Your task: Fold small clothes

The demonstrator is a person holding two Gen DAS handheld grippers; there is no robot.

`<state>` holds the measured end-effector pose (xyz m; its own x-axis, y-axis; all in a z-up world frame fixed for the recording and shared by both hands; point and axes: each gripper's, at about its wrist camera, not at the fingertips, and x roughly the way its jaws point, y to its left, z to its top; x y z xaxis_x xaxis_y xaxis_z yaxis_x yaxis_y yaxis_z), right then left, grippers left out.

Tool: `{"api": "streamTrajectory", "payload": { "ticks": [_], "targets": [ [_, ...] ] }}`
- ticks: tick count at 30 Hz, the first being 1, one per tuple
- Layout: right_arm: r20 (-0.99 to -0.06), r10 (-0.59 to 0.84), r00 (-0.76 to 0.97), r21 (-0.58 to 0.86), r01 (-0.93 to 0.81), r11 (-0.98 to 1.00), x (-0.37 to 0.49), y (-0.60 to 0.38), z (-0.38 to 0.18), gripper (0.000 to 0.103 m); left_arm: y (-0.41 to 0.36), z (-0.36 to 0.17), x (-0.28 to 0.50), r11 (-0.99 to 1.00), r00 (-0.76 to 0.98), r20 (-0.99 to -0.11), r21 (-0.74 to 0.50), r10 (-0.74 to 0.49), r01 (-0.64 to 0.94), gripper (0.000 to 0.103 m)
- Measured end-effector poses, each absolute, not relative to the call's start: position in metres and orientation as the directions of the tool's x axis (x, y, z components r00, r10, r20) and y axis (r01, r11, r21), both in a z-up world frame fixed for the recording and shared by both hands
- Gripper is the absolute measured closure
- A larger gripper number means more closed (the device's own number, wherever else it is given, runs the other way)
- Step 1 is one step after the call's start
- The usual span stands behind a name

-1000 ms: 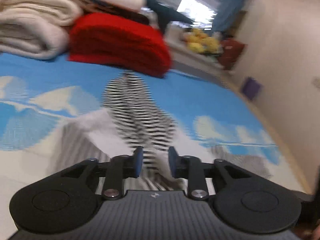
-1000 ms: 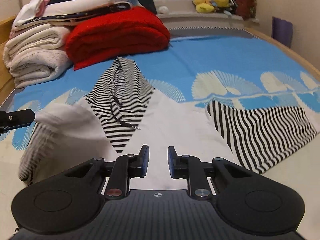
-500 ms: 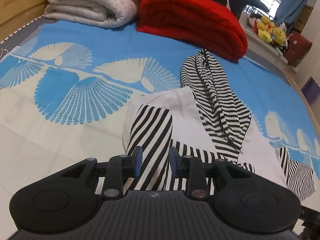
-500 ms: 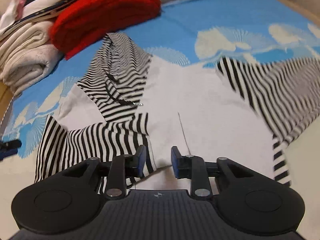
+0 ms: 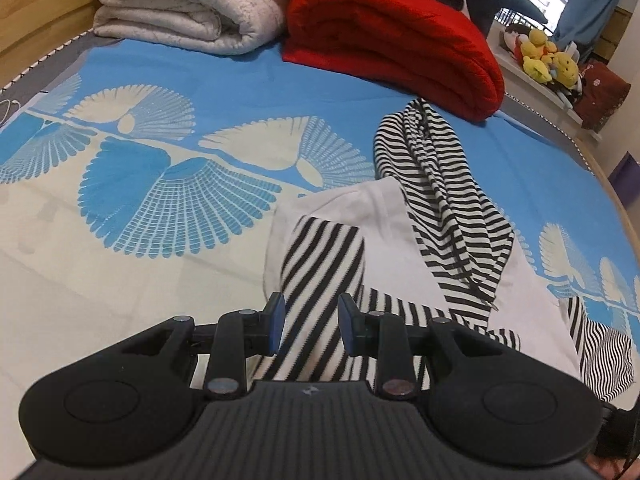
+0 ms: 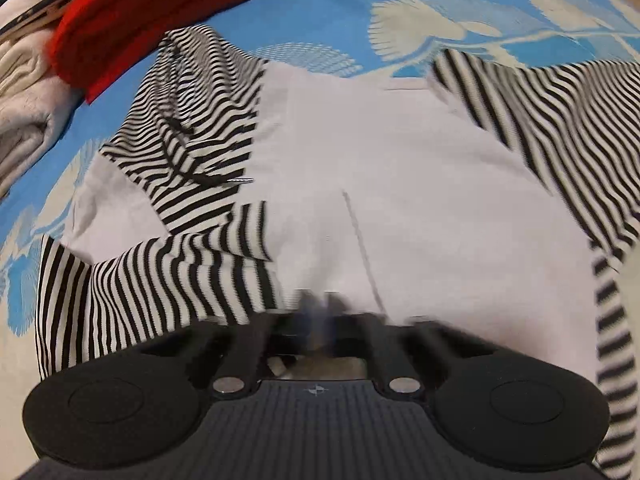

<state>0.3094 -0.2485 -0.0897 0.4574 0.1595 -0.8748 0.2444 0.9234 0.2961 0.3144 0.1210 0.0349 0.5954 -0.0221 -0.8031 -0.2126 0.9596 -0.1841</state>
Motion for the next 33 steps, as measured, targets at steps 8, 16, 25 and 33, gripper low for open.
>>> {"api": "streamTrajectory", "payload": {
  "ticks": [8,16,25,33],
  "targets": [
    [-0.627,0.071,0.776,0.307,0.162,0.938,0.289,-0.275,-0.005,0.103,0.123,0.026,0.32,0.969,0.573,-0.819,-0.148,-0.008,-0.198,0.071],
    [-0.818,0.216,0.532,0.408,0.273,0.871,0.301,-0.307,-0.073,0.066,0.118,0.022,0.324,0.972,0.567,-0.823,-0.145,-0.014,-0.186,0.071],
    [-0.883,0.221,0.414,0.35,0.268,0.898,0.306,-0.279,-0.099,0.095,0.113,0.024,0.329,0.974,0.57,-0.821,-0.15,-0.028,-0.168,0.071],
    [-0.66,0.148,0.736,0.365,0.142,0.92,0.286,-0.282,-0.017,0.099,0.115,0.021,0.329,0.976,0.561,-0.828,-0.141,-0.024,-0.166,0.071]
  ]
}}
